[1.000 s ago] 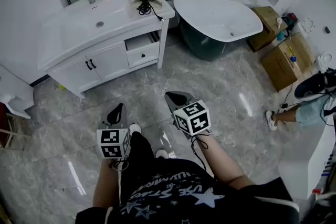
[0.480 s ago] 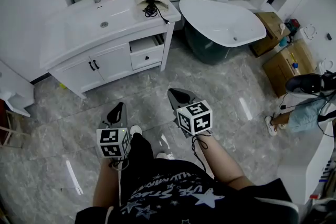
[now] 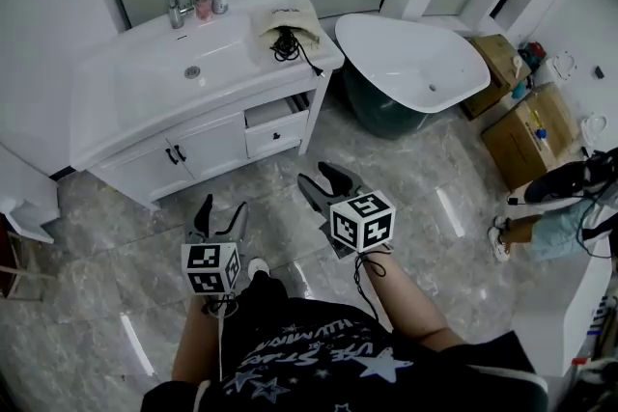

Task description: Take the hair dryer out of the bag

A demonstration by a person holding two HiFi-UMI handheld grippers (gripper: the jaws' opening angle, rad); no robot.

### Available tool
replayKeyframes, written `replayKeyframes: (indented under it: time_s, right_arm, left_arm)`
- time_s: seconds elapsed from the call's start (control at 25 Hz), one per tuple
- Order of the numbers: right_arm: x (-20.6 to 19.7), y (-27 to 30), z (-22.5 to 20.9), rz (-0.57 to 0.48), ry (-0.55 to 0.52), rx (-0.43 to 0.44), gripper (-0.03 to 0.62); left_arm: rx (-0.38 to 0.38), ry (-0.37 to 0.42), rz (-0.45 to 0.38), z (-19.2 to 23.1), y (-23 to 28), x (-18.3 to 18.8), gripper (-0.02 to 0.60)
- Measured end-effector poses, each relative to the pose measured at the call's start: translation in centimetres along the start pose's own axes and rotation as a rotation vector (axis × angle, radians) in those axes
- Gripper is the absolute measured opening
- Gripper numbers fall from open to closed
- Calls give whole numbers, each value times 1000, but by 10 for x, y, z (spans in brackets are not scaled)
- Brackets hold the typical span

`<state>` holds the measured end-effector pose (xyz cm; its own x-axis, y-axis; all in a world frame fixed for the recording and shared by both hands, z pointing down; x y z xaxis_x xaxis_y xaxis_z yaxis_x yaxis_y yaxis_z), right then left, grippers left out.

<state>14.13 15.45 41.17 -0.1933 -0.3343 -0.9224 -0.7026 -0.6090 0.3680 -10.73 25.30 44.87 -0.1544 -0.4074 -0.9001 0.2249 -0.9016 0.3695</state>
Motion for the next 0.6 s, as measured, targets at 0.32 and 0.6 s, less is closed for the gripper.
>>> replayKeyframes:
  time_s: [0.32, 0.6]
  right_arm:
    - [29, 60, -13, 23, 36, -111, 268]
    - [30, 81, -23, 73, 71, -192, 270]
  left_arm:
    - [-61, -17, 53, 62, 49, 19, 337]
    - [-99, -24, 75, 97, 82, 32, 339]
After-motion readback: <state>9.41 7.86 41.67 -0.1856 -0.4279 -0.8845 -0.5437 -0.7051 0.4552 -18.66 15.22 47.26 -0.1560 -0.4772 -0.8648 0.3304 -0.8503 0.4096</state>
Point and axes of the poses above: the fingertips, and each gripper's own axes: y forward along the fingers, z to its left, x out of its top, the point moved 10 cm from there along -y, backward along the fingers, and after that the axes turned 6 degrees about -y, right-handed, at the moved point
